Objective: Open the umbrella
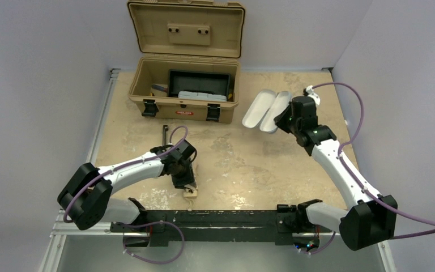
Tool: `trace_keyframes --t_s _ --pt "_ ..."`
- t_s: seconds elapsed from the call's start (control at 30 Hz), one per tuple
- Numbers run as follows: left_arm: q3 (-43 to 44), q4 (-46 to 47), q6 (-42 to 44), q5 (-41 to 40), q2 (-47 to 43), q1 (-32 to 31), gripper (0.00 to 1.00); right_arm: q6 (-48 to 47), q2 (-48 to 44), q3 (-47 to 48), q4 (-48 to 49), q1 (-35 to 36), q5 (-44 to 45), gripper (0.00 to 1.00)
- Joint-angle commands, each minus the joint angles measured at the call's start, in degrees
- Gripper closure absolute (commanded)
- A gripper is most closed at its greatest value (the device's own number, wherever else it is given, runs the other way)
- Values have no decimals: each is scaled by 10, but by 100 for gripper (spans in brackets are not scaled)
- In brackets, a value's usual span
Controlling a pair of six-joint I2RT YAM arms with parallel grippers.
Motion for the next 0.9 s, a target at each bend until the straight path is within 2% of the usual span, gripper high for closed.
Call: trace_keyframes --t_s 0.0,0.17,0.3,0.4,0.6,0.87 --pt "21 -52 19 -23 -79 0 100 -11 14 85 25 -46 -27 100" --pt "58 -133 36 -30 -174 -1 100 6 39 112 32 -89 -48 100" --pt "99 -212 57 -45 -236 -1 100 31 47 89 60 -104 -62 100" --pt "122 -237 90 -28 -274 0 100 36 55 74 80 -107 -60 100" --pt "148 -269 116 -4 -308 -1 100 72 64 23 126 -108 -59 100" --pt "199 -299 140 9 -300 -1 100 112 102 -24 175 -108 -76 100"
